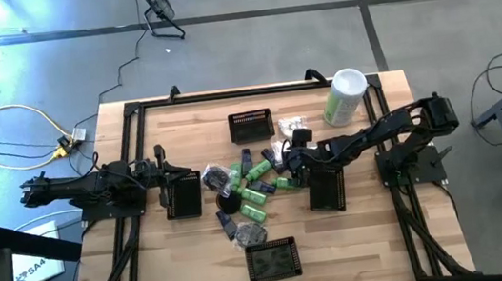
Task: Pick & Place Travel size toiletries
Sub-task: Put the left pack of cotton buds into the top middle black bin
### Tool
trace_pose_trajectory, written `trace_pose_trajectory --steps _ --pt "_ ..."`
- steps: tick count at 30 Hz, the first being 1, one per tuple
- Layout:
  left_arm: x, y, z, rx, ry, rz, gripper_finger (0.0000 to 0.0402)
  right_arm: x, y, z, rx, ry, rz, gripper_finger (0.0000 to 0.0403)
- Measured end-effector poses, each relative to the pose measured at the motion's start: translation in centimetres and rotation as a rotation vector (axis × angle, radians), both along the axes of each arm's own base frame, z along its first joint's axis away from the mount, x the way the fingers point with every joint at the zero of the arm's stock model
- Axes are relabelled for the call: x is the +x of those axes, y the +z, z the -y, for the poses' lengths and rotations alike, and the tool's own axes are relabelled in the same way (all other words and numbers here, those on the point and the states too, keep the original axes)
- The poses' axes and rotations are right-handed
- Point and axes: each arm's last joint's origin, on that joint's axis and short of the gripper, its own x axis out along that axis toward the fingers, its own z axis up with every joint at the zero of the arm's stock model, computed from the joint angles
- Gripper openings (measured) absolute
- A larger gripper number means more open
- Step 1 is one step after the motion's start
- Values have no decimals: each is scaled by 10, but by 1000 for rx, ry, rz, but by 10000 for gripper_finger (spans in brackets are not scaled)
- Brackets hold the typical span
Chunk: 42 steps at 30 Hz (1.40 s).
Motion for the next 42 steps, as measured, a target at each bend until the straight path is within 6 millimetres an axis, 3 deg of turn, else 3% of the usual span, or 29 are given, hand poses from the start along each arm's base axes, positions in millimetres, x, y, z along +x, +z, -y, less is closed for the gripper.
trace_pose_trajectory --steps 5,11,33,42 --pt "0 0 0 0 0 0 10 5 -22 2 -7 4 -59 276" --pt "0 0 0 -4 0 0 10 10 -30 0 -94 -18 -54 262" --pt "0 0 0 -7 -1 1 10 10 -23 0 -130 12 -38 17" --pt "0 0 0 -8 -1 1 10 7 -14 0 -194 -28 -32 4"
